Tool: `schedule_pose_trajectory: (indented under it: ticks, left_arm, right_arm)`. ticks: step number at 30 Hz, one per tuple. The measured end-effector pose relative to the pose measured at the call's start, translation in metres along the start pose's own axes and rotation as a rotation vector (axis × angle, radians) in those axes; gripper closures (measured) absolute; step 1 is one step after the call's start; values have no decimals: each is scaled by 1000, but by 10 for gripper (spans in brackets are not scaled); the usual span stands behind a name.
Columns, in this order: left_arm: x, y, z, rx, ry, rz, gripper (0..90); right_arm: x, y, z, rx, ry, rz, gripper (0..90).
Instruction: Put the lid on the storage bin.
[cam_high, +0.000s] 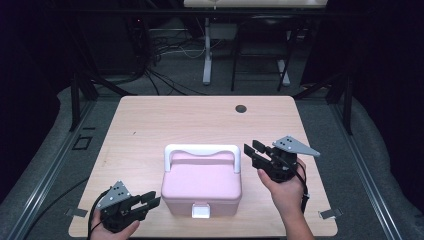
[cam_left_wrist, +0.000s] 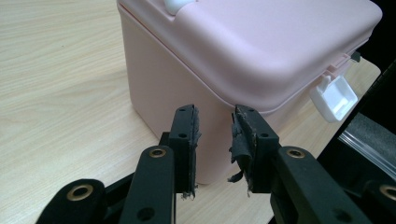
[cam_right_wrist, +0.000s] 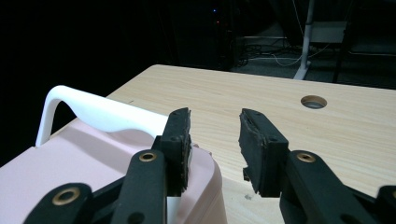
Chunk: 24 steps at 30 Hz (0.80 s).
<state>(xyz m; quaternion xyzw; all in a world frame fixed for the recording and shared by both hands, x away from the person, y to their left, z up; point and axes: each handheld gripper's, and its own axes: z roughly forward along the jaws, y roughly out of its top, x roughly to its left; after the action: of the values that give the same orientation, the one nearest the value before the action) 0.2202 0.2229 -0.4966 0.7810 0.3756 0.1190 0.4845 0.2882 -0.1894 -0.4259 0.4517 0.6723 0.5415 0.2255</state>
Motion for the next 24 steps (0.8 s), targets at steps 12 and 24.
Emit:
schedule_pose_trajectory:
  ticks: [12,24]
  left_arm:
    - [7,2,-3,-14,19,-15,671]
    - [14,5,-1,-30,33,-38,649]
  right_arm:
    - [0,0,-1,-1,0,2,628]
    - [-1,0,-1,-1,-2,2,626]
